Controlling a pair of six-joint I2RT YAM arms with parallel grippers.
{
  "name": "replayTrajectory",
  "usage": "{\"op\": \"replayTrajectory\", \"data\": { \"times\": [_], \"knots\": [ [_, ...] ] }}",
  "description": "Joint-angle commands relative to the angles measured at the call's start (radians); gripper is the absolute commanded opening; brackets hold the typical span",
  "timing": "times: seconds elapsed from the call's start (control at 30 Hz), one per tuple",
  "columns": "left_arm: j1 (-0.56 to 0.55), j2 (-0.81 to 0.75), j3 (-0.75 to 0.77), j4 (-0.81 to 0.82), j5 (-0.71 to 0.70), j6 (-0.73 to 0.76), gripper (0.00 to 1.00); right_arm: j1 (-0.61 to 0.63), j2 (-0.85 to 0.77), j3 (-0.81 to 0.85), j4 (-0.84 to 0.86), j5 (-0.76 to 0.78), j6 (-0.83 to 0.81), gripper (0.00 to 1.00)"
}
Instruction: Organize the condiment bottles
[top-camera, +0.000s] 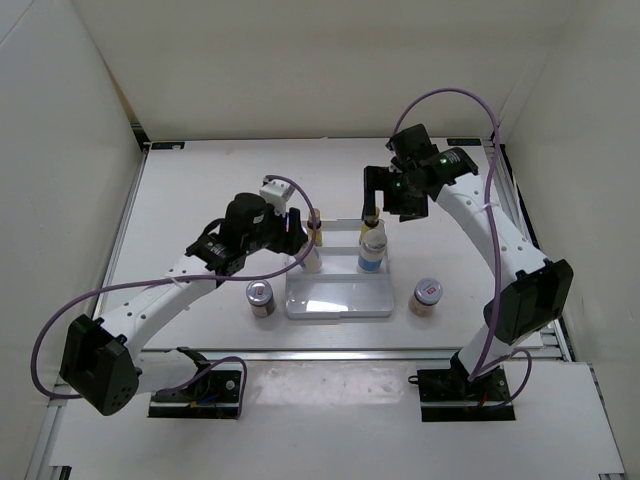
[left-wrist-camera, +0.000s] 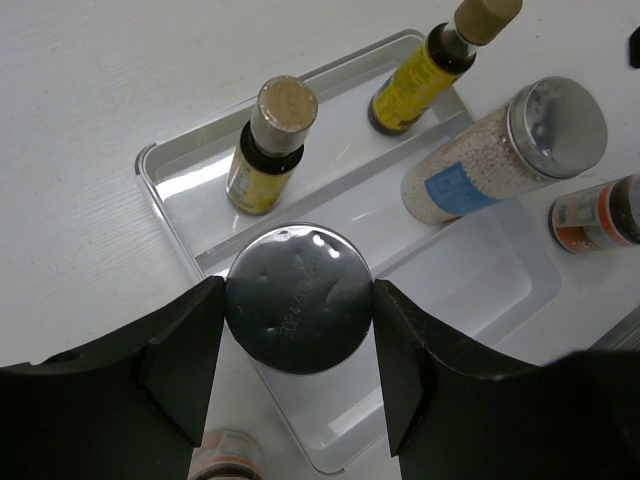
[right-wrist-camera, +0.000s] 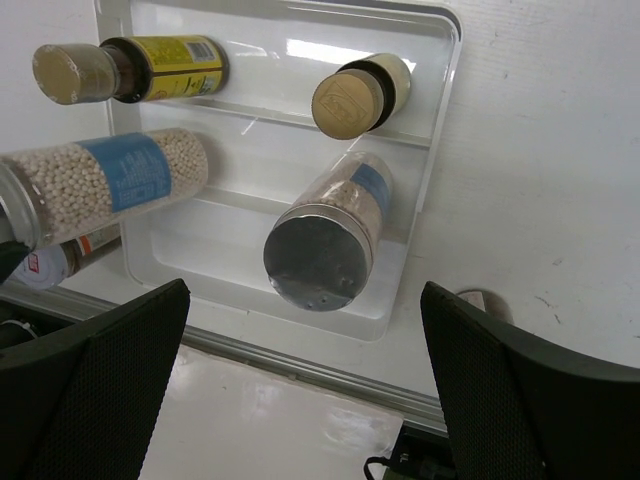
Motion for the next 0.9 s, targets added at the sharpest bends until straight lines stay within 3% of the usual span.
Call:
{"op": "replayTrajectory", "data": {
  "times": [0.0, 0.07, 0.1, 0.2, 0.27, 0.47, 0.67, 0.87],
  "knots": [
    [-0.003, -0.017, -0.019, 0.071, -0.015, 0.015, 0.12, -0.007, -0.063, -0.013, -0.001, 0.010, -0.015, 1.00],
    [-0.003, -0.017, -0.028, 0.071, -0.015, 0.026, 0.35, -0.016, -0.063, -0.013, -0.001, 0.010, -0.015, 1.00],
    [-0.003, -0.017, -0.028, 0.071, -0.003, 0.049, 0.41, -0.016, -0.072, -0.024, -0.001, 0.010, -0.015, 1.00],
    [-0.003, -0.017, -0.028, 0.059, 0.006, 0.070, 0.43, -0.016, -0.083, -0.035, -0.001, 0.019, -0.006, 1.00],
    [-0.003, -0.017, -0.016, 0.059, 0.006, 0.081, 0.61, -0.016, -0.092, -0.047, -0.001, 0.019, -0.006, 1.00],
    [-0.032, -0.026, 0.045, 0.016, -0.001, 0.124, 1.00, -0.016, -0.131, -0.067, -0.036, 0.114, 0.040, 1.00],
    [-0.041, -0.026, 0.142, -0.018, -0.059, 0.135, 1.00, -0.016, -0.195, -0.117, -0.107, 0.201, 0.099, 1.00],
    [-0.041, -0.059, 0.183, -0.088, -0.337, 0.153, 1.00, -0.016, -0.282, -0.221, -0.148, 0.168, 0.184, 1.00]
  ]
}}
